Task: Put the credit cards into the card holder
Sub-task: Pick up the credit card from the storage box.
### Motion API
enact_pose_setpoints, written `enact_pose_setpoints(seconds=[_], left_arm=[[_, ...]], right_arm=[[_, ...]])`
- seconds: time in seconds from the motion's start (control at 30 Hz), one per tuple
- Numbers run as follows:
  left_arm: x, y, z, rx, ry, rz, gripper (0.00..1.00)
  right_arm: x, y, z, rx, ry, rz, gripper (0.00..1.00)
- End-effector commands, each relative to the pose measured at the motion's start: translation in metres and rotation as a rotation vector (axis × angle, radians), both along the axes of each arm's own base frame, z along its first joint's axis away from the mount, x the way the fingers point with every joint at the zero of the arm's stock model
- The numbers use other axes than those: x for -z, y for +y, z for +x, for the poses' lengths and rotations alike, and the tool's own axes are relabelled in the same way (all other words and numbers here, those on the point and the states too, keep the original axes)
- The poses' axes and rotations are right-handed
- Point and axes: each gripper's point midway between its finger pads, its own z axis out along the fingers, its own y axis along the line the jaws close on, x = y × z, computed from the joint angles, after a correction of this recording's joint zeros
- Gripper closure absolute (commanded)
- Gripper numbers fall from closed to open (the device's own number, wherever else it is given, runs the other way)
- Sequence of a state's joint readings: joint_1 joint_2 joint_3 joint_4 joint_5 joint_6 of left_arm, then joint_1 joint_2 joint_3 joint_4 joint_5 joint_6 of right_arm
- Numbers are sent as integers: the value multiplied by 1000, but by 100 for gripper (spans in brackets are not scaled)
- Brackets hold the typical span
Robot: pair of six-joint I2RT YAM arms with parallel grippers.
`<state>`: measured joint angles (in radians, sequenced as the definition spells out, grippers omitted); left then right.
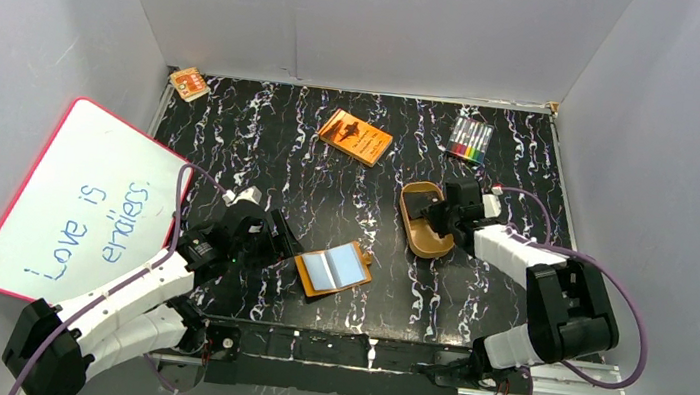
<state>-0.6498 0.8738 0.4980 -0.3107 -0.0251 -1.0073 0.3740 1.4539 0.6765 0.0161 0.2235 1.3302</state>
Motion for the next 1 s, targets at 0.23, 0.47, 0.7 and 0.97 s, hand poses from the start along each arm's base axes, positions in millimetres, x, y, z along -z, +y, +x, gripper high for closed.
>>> enact_pose_setpoints(seconds=[0.23,0.47,0.7,0.97], left_arm=[[0,0,-1,0,-3,-10,27],[-2,-1,1,-1,-11,-10,27],[-11,1,5,-15,-37,-4,28],[-21,6,9,-32,-58,13,28]], right_arm=[[-24,5,8,-32,-70,15,92],[-53,12,14,-42,-142,17,100],[-97,17,22,-35,-169,23,100],[-133,22,14,-102,-214,31,100]])
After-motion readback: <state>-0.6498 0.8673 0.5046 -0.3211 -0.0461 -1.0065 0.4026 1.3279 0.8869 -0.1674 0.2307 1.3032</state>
